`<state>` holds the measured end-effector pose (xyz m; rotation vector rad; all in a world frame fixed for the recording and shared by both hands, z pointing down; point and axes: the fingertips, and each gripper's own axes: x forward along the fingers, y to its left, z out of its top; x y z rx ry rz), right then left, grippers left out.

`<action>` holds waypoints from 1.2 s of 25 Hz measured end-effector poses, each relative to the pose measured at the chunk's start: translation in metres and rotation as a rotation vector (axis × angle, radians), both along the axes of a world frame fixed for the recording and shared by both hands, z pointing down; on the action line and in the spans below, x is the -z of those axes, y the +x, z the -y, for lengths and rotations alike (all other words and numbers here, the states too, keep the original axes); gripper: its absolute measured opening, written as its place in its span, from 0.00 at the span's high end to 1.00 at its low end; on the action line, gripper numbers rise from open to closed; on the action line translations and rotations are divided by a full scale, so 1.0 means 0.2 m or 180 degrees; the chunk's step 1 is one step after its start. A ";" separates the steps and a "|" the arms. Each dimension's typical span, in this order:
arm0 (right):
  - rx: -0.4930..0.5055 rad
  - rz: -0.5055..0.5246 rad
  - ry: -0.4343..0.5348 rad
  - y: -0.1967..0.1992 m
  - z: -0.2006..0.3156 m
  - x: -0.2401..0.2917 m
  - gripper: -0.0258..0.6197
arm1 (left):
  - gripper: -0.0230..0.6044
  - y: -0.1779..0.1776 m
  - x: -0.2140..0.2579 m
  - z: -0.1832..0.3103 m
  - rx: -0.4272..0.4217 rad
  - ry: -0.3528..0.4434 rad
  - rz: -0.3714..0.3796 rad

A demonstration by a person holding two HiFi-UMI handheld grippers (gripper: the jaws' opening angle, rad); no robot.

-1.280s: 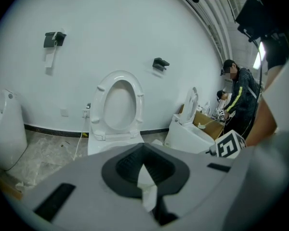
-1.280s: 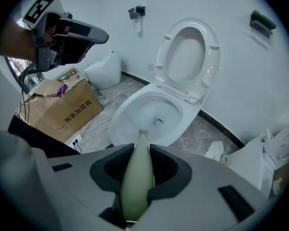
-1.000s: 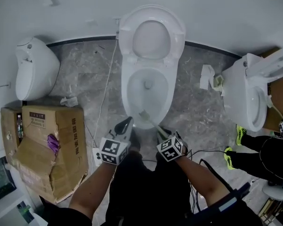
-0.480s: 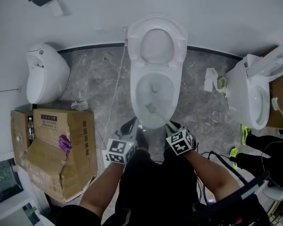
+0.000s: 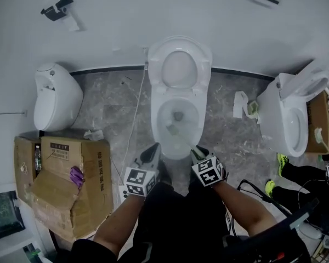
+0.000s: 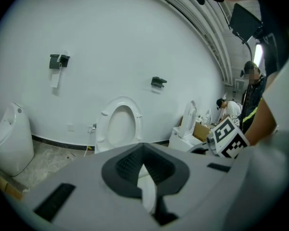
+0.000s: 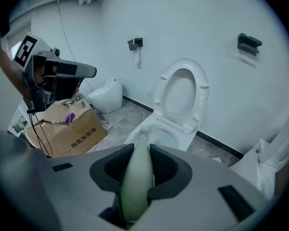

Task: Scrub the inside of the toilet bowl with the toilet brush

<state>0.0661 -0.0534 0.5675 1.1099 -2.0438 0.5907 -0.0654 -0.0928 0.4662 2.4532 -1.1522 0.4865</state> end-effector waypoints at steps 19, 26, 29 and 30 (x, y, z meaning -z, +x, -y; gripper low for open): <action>-0.0361 0.0199 0.0399 0.18 0.08 0.62 0.79 | 0.95 0.04 0.52 0.07 0.0010 0.0408 -0.0261; -0.0467 0.0300 0.0648 0.25 0.14 0.90 0.79 | 0.95 0.05 0.63 0.13 0.0094 0.0462 -0.0243; -0.0495 0.0295 0.0748 0.28 0.17 1.01 0.79 | 0.95 0.06 0.72 0.16 0.0058 0.0533 -0.0308; -0.0496 0.0291 0.0774 0.28 0.18 1.04 0.79 | 0.95 0.06 0.75 0.17 0.0036 0.0566 -0.0321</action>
